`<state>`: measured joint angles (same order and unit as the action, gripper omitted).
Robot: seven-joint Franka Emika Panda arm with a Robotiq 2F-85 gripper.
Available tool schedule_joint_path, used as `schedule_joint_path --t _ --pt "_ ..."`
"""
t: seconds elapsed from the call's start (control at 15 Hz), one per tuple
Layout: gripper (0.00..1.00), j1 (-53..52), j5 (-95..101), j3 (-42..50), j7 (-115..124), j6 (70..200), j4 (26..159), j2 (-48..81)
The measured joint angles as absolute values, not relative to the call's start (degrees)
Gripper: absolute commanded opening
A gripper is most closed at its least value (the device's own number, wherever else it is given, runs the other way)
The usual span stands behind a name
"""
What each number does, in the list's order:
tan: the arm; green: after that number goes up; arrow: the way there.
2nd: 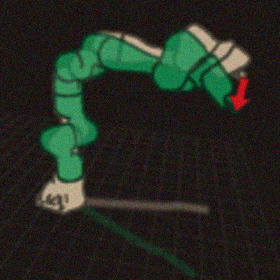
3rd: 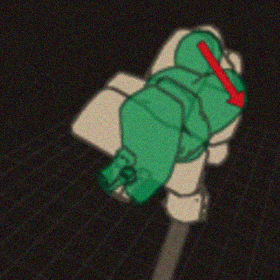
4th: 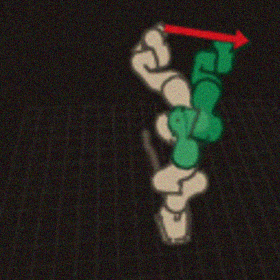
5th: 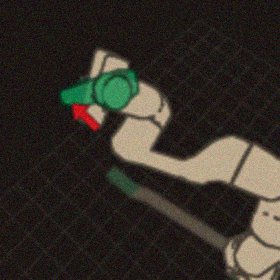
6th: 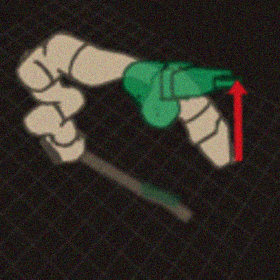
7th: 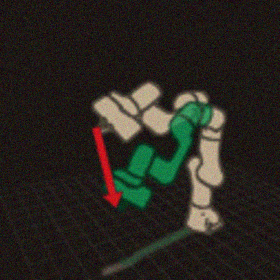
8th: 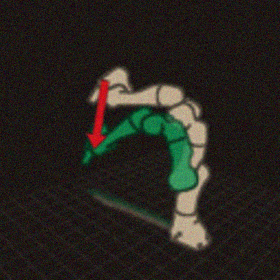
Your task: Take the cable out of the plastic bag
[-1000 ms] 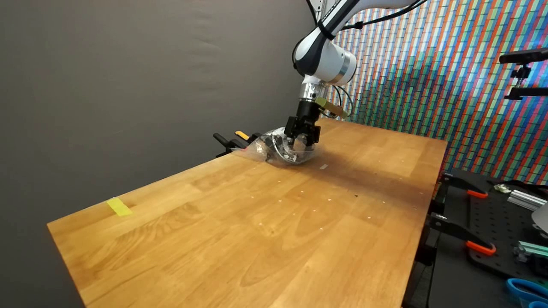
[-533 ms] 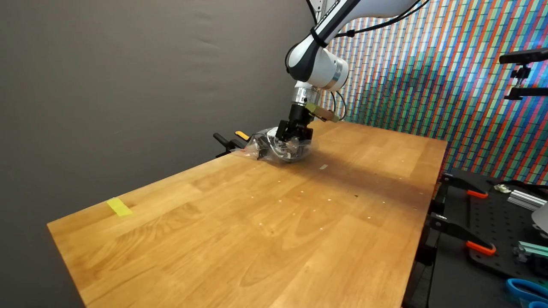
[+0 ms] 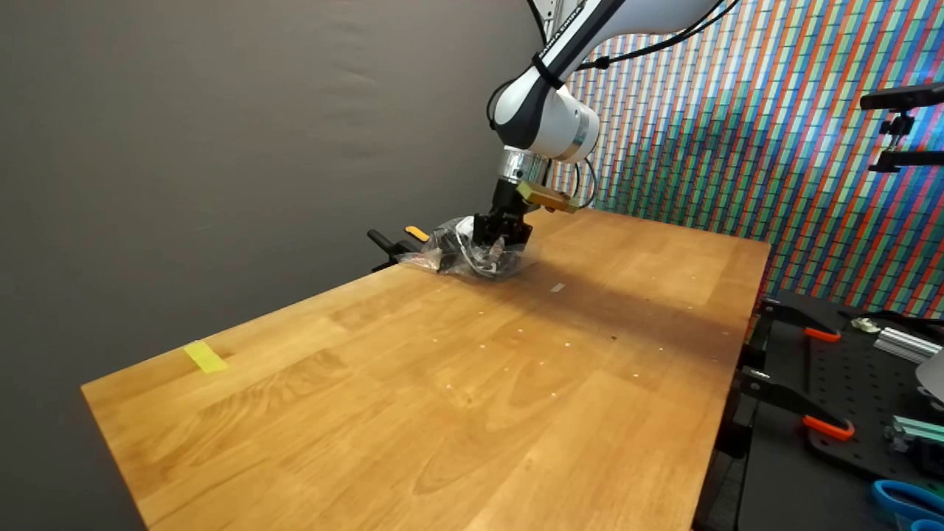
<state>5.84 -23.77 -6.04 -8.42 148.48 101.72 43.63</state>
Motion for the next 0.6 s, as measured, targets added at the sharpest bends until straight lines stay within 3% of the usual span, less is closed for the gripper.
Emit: schedule_joint_path --t 0.33,0.6 --pt "0.08 5.8 -23.8 -6.4 -6.6 150.7 102.0 43.3" --pt "0.11 6.2 -23.8 -7.1 -6.2 153.5 103.3 43.3"
